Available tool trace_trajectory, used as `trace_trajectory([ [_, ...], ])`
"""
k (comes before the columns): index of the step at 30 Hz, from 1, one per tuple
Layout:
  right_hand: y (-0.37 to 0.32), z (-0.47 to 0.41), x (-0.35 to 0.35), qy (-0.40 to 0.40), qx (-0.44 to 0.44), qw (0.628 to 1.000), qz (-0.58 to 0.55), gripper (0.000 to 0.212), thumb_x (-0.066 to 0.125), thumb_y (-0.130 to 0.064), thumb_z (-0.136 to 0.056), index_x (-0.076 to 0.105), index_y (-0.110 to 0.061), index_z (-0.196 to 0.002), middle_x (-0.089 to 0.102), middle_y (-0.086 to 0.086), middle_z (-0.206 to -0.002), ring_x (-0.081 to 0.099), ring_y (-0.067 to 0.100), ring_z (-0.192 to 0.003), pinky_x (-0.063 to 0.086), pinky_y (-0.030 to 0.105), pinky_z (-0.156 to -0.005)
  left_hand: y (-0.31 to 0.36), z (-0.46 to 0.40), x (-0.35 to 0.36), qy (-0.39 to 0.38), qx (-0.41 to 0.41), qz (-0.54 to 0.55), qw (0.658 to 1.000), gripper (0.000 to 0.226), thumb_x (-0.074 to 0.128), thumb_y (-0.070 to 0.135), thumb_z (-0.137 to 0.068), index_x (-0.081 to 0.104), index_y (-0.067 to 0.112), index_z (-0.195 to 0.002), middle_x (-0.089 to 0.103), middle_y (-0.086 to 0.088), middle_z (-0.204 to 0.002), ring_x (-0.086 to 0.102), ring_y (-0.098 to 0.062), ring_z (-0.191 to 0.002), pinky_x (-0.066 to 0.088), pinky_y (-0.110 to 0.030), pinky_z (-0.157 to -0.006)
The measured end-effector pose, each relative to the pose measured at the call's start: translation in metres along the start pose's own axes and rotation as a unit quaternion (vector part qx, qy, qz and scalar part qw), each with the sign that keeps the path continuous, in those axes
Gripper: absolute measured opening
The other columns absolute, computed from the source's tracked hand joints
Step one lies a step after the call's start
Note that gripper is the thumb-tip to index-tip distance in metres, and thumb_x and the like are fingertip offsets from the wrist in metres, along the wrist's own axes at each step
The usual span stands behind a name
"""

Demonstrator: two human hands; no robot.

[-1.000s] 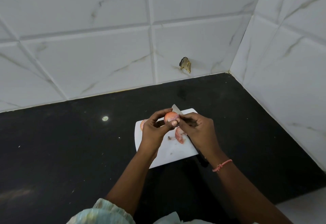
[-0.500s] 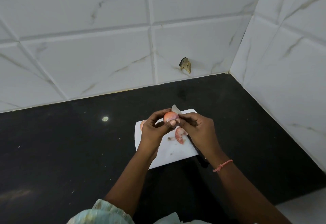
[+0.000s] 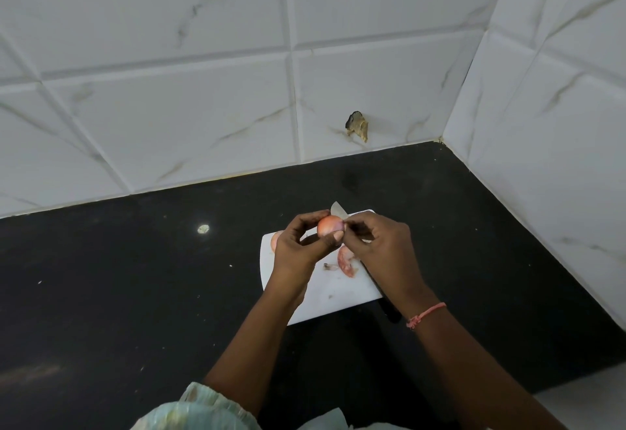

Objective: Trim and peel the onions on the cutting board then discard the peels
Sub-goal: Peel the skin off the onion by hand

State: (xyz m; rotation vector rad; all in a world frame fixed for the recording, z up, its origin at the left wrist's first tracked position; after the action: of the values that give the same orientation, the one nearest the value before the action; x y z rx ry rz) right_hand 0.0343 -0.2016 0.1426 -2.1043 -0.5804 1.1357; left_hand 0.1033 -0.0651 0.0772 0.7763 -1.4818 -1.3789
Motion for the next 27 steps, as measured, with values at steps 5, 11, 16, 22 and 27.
trace_trajectory([
  [5, 0.011, -0.001, -0.008, 0.032, 0.056, 0.996, -0.066, 0.009, 0.074, -0.013, -0.084, 0.073, -0.013, -0.093, 0.073, -0.003, -0.086, 0.068, 0.002, -0.08, 0.052, 0.01, -0.075, -0.005, 0.0, 0.0, -0.015, -0.015, 0.019, 1.0, 0.046, 0.086, 0.023, -0.074, 0.07, 0.018, -0.117, 0.07, -0.003, -0.12, 0.065, -0.03, -0.117, 0.053, -0.055, -0.099],
  [11, 0.024, 0.004, 0.01, -0.016, 0.142, 0.973, -0.183, 0.028, 0.067, -0.028, -0.089, 0.069, -0.017, -0.115, 0.071, -0.006, -0.108, 0.067, 0.006, -0.099, 0.056, 0.028, -0.089, -0.003, 0.0, 0.0, -0.003, -0.03, 0.079, 0.996, 0.047, 0.083, 0.014, -0.075, 0.066, 0.012, -0.119, 0.067, -0.01, -0.123, 0.066, -0.03, -0.115, 0.056, -0.048, -0.096],
  [16, 0.019, 0.003, 0.009, -0.012, 0.1, 0.985, -0.143, 0.02, 0.073, -0.02, -0.086, 0.074, -0.016, -0.105, 0.072, -0.009, -0.1, 0.067, 0.006, -0.096, 0.057, 0.033, -0.088, -0.003, 0.0, 0.003, -0.012, -0.043, 0.111, 0.993, 0.051, 0.083, 0.011, -0.072, 0.063, 0.009, -0.12, 0.065, -0.012, -0.127, 0.066, -0.031, -0.116, 0.056, -0.045, -0.097],
  [22, 0.011, -0.001, 0.007, -0.023, 0.067, 0.991, -0.112, 0.028, 0.077, -0.022, -0.082, 0.073, -0.015, -0.109, 0.073, -0.007, -0.103, 0.067, 0.002, -0.094, 0.057, 0.025, -0.086, -0.002, -0.001, 0.0, -0.003, -0.029, 0.099, 0.995, 0.047, 0.082, 0.005, -0.077, 0.064, 0.011, -0.12, 0.068, -0.006, -0.123, 0.067, -0.026, -0.114, 0.057, -0.039, -0.093],
  [27, 0.021, 0.004, 0.019, -0.058, 0.131, 0.972, -0.185, 0.037, 0.081, -0.022, -0.077, 0.071, -0.018, -0.112, 0.074, -0.008, -0.104, 0.069, 0.006, -0.099, 0.056, 0.034, -0.092, 0.018, 0.001, -0.006, 0.018, 0.063, -0.044, 0.997, 0.042, 0.081, -0.001, -0.078, 0.065, 0.01, -0.115, 0.072, 0.004, -0.113, 0.069, -0.013, -0.107, 0.057, -0.026, -0.087],
])
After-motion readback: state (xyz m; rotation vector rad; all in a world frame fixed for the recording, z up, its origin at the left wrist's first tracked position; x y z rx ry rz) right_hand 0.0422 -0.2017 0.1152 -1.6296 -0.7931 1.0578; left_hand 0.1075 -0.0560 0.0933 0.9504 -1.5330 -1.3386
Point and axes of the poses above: each hand's wrist, its own z-axis away from the middle knuckle, its own x-axis out of the palm, y = z × x, the point moved 9 cm from there along -z, towards the middle knuckle
